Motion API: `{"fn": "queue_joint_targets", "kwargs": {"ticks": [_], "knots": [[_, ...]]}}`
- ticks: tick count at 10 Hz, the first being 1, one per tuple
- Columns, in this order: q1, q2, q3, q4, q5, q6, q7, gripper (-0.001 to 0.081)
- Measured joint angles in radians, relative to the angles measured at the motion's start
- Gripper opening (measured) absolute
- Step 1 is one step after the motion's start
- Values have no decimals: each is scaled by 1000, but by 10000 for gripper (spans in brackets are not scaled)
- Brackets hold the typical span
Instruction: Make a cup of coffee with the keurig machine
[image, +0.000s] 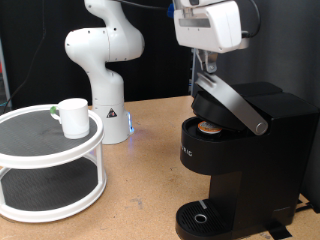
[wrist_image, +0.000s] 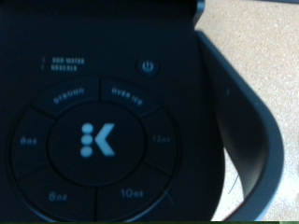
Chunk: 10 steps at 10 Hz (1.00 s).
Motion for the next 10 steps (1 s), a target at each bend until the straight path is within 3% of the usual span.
{"fn": "queue_joint_targets", "kwargs": {"ticks": [7,10], "knots": [[-13,4,-23,-194,-10,164,-82,4],[-13,1,-26,-222,-8,206,-90,4]]}}
